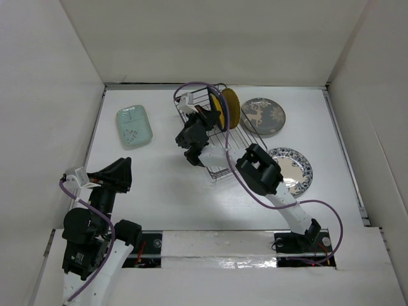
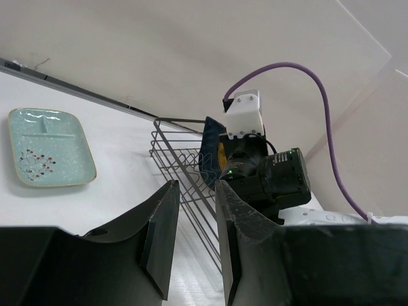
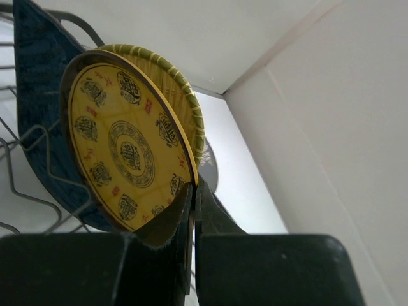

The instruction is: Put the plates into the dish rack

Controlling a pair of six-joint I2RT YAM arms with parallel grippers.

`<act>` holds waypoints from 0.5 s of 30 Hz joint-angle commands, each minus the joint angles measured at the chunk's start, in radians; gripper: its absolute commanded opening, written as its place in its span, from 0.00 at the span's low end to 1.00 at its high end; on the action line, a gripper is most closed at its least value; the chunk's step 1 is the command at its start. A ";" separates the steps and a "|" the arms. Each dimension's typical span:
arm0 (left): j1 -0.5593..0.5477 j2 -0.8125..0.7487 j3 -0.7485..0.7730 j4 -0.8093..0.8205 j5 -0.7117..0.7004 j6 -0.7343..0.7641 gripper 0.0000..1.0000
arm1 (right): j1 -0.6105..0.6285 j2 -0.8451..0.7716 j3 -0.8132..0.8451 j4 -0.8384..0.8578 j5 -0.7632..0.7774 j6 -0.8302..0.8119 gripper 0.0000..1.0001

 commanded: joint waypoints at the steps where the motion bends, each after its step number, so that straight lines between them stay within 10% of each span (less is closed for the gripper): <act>1: -0.007 -0.013 0.006 0.031 -0.002 0.005 0.26 | 0.015 -0.060 -0.023 0.077 0.007 0.238 0.00; 8: -0.007 -0.002 0.008 0.031 -0.001 0.006 0.26 | 0.024 -0.056 -0.020 -0.151 -0.014 0.484 0.00; 13: -0.007 0.007 0.006 0.028 -0.002 0.003 0.26 | 0.006 -0.135 0.074 -1.137 -0.199 1.368 0.00; 15: -0.007 0.010 0.008 0.026 -0.002 0.002 0.26 | -0.005 -0.160 0.057 -1.168 -0.247 1.420 0.00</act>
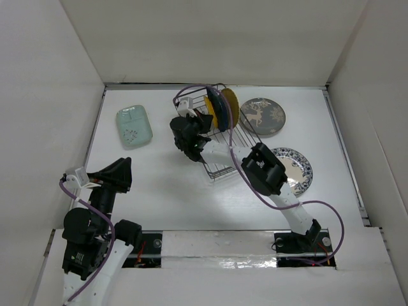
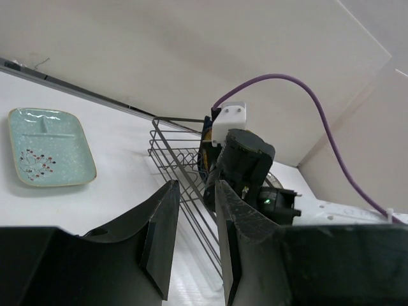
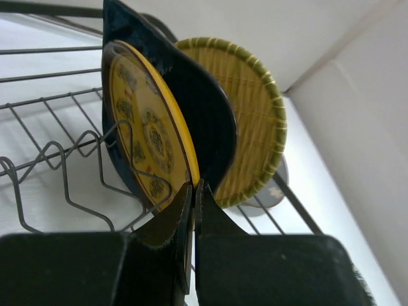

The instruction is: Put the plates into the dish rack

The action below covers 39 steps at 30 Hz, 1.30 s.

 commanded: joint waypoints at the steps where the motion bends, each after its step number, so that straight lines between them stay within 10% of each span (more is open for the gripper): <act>1: -0.007 0.015 0.009 0.027 -0.003 0.000 0.26 | -0.009 -0.117 0.043 -0.353 -0.141 0.468 0.00; 22: -0.007 0.093 0.014 0.021 -0.016 0.006 0.26 | -0.071 -0.261 0.049 -0.649 -0.452 0.690 0.55; 30: -0.007 0.140 0.020 0.016 -0.027 0.006 0.26 | -0.082 -0.419 -0.017 -0.643 -0.635 0.669 0.61; 32: -0.007 0.153 0.020 0.014 -0.027 0.003 0.26 | -0.091 -0.461 -0.055 -0.632 -0.643 0.659 0.58; 39: -0.007 0.196 0.021 0.014 -0.029 0.005 0.23 | -0.091 -0.568 -0.221 -0.576 -0.785 0.655 0.00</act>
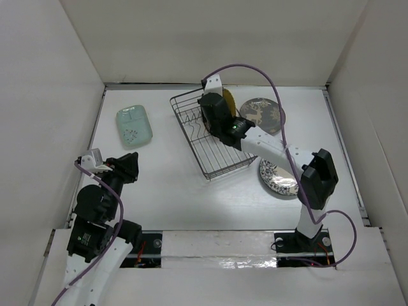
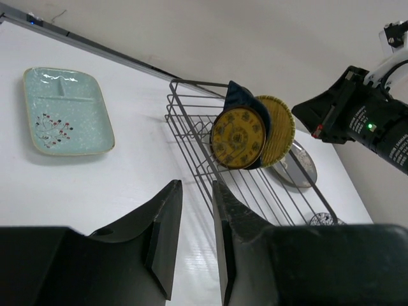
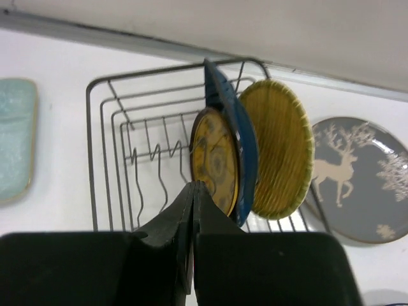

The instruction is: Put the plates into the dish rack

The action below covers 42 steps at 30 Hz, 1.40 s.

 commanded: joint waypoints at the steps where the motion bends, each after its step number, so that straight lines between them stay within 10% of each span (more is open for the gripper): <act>1: -0.006 0.044 0.023 0.027 -0.007 0.006 0.22 | 0.001 -0.052 -0.090 0.061 -0.119 0.009 0.00; 22: -0.006 0.499 0.148 0.088 0.036 -0.095 0.00 | 0.153 -0.353 -0.547 0.391 -0.416 0.162 0.00; 29: 0.182 0.770 0.248 0.160 0.157 -0.107 0.00 | 0.198 -0.549 -0.722 0.379 -0.416 0.179 0.00; 42: 0.547 1.234 0.344 0.200 0.276 -0.027 0.45 | 0.219 -0.851 -0.885 0.338 -0.404 0.139 0.03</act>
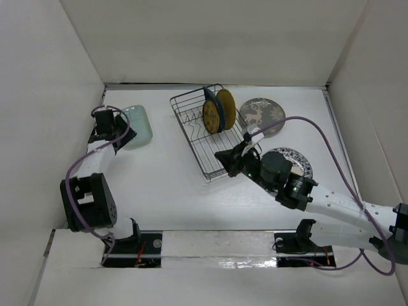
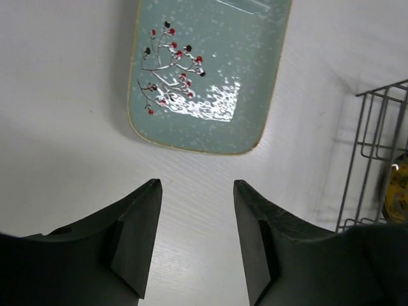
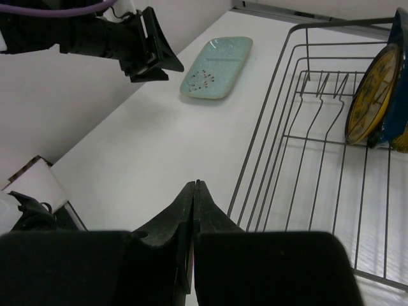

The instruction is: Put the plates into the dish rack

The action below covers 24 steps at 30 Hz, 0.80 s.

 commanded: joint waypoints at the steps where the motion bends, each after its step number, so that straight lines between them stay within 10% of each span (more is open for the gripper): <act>1: 0.075 0.057 0.046 0.067 0.045 0.019 0.48 | 0.009 -0.033 -0.031 0.016 0.026 -0.019 0.04; 10: 0.192 0.289 0.104 0.149 0.174 0.031 0.54 | -0.025 -0.061 -0.066 0.035 -0.048 -0.004 0.26; 24: 0.192 0.513 0.228 0.282 0.274 -0.039 0.42 | -0.063 -0.016 -0.068 0.047 -0.069 0.001 0.27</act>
